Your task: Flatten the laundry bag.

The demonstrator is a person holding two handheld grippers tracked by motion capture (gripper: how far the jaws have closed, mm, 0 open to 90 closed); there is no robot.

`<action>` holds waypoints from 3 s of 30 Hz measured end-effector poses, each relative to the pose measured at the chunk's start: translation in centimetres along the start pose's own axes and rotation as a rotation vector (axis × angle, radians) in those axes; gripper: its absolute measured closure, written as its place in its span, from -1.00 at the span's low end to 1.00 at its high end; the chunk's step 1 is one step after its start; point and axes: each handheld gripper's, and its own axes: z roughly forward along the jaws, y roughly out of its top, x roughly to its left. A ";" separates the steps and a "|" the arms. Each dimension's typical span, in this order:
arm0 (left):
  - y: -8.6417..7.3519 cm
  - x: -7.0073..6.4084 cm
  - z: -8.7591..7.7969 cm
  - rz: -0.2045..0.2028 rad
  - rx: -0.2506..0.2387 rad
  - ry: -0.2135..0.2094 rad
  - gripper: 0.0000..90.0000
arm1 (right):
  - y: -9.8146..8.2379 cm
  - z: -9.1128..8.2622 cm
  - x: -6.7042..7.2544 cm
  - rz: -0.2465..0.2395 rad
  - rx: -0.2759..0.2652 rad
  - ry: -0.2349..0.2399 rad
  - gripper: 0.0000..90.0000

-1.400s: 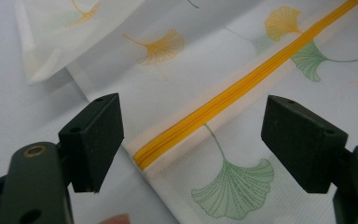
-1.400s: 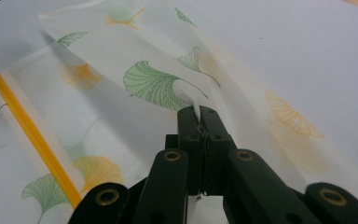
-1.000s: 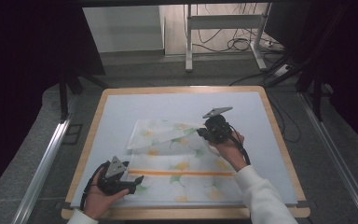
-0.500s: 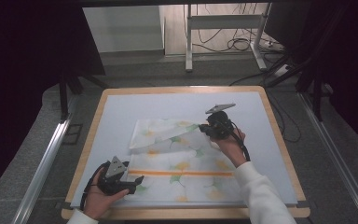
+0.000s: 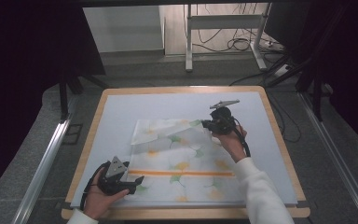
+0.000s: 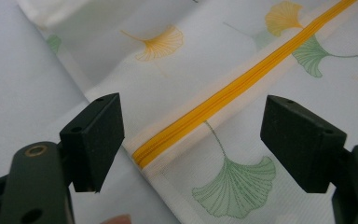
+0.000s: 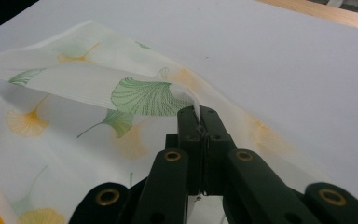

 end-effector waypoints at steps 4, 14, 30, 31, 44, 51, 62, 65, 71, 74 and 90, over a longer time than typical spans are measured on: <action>0.0 0.0 0.0 -0.001 0.000 0.000 -0.52 | -0.1 0.3 -0.8 0.029 -0.006 0.001 0.96; 0.0 0.1 0.0 -0.001 0.002 -0.001 -0.52 | -0.3 1.4 -3.4 0.120 -0.036 -0.006 0.96; -0.1 0.3 0.0 -0.007 -0.001 -0.002 -0.53 | -0.2 3.3 -7.2 0.227 -0.080 0.010 0.95; -0.1 0.3 -0.1 -0.007 -0.001 -0.001 -0.53 | -0.2 3.4 -7.4 0.230 -0.080 0.008 0.95; -0.1 0.2 0.0 -0.007 0.001 0.001 -0.53 | -0.1 3.0 -9.6 0.185 -0.090 -0.153 0.18; 0.0 0.0 0.0 -0.002 0.004 -0.002 -0.53 | 0.1 1.6 -10.2 0.195 -0.124 -0.176 0.08; 0.0 0.2 0.0 -0.006 0.000 0.001 -0.53 | 1.3 0.1 -11.4 0.181 -0.101 -0.182 0.03; 0.0 0.2 0.0 -0.007 0.000 0.001 -0.53 | 1.2 -0.5 -10.1 0.147 -0.118 -0.130 0.03; 0.1 -0.1 0.2 0.004 0.011 0.004 -0.53 | -1.2 -1.9 -3.3 -0.025 -0.064 0.059 -0.10; 0.1 -0.2 0.3 0.003 0.014 0.006 -0.53 | -2.3 -1.4 0.0 -0.123 -0.018 0.103 -0.14; 0.0 -0.2 0.3 0.007 0.019 -0.005 -0.53 | -1.7 7.9 8.5 -0.291 0.201 0.203 -0.27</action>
